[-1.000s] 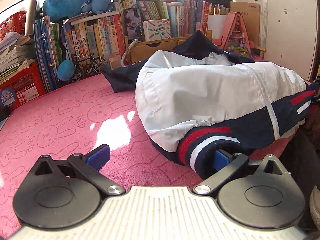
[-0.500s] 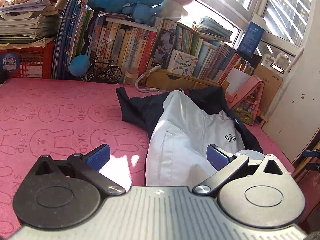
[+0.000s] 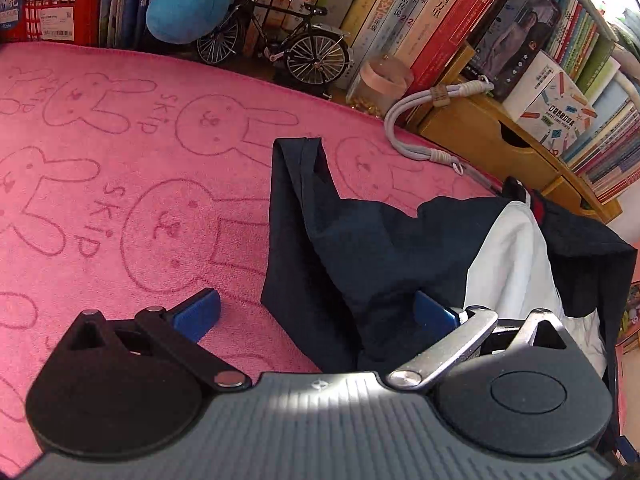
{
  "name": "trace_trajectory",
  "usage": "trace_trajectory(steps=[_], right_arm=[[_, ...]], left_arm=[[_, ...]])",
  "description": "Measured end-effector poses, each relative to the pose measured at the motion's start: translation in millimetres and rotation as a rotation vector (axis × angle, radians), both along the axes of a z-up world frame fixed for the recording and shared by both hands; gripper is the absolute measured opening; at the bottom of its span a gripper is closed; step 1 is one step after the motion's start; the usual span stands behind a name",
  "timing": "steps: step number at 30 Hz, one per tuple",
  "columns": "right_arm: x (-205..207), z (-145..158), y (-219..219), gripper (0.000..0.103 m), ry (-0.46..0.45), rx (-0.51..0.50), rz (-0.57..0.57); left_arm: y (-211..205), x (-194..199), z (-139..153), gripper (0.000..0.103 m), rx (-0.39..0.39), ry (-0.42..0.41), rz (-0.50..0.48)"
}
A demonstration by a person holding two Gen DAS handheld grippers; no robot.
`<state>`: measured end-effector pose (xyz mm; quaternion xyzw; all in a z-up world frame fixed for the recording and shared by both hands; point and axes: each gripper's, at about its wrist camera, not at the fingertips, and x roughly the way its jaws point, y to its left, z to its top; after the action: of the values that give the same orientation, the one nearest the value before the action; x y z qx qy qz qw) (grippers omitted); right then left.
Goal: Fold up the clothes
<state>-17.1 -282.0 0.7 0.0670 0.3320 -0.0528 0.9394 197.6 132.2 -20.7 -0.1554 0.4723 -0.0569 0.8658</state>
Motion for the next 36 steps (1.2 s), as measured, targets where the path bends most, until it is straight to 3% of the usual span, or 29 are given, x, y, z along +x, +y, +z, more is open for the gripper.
trace_trajectory(steps=[3,5,6,8,11,17,19,21,23,25,27,30,32,34,36], right_arm=[[7.2,-14.6,-1.1,0.103,0.015,0.063,-0.001],[8.9,-21.7,0.0,0.103,0.023,0.073,-0.002],[8.9,-23.2,1.0,0.103,0.026,0.063,-0.005],[8.8,-25.7,3.2,0.103,0.031,0.041,-0.01],[9.7,-24.8,4.6,0.103,0.03,0.016,-0.017],[23.7,-8.0,14.8,0.103,-0.006,-0.048,-0.009],[28.5,-1.4,20.3,0.103,-0.021,-0.051,0.006],[35.6,5.0,28.1,0.103,-0.032,-0.045,0.029],[41.9,8.0,39.0,0.103,-0.041,-0.043,0.052],[48.2,8.4,51.5,0.103,-0.049,-0.047,0.078],[56.3,9.1,66.2,0.103,-0.054,-0.05,0.103],[68.5,10.0,86.0,0.103,-0.058,-0.051,0.133],[76.6,9.8,98.0,0.103,-0.047,-0.058,0.144],[81.9,8.4,108.3,0.103,-0.031,-0.066,0.156],[83.4,6.7,116.0,0.103,-0.019,-0.083,0.168]], left_arm=[[-15.5,5.2,0.1,0.095,0.009,-0.022,-0.019],[-21.8,1.9,2.0,0.066,0.013,-0.051,-0.018],[-22.5,0.0,3.2,0.059,0.013,-0.063,-0.013],[-20.9,-1.8,8.1,0.032,0.013,-0.088,0.006],[-11.5,0.8,21.7,0.011,0.032,-0.131,0.087],[25.4,2.2,84.1,0.009,0.104,-0.249,0.217],[43.5,-6.3,111.3,0.009,0.147,-0.32,0.247],[67.7,-20.0,139.3,0.001,0.237,-0.418,0.339],[101.3,-34.6,164.4,0.002,0.234,-0.468,0.384],[129.9,-48.8,180.7,0.002,0.33,-0.493,0.475],[157.1,-59.4,184.9,0.001,0.369,-0.482,0.474],[186.9,-70.6,163.4,0.005,0.246,-0.423,0.346],[188.7,-70.7,134.3,0.03,0.13,-0.362,0.244],[181.2,-68.0,103.1,0.044,0.04,-0.297,0.152],[164.7,-60.8,72.5,0.065,-0.036,-0.225,0.093]])
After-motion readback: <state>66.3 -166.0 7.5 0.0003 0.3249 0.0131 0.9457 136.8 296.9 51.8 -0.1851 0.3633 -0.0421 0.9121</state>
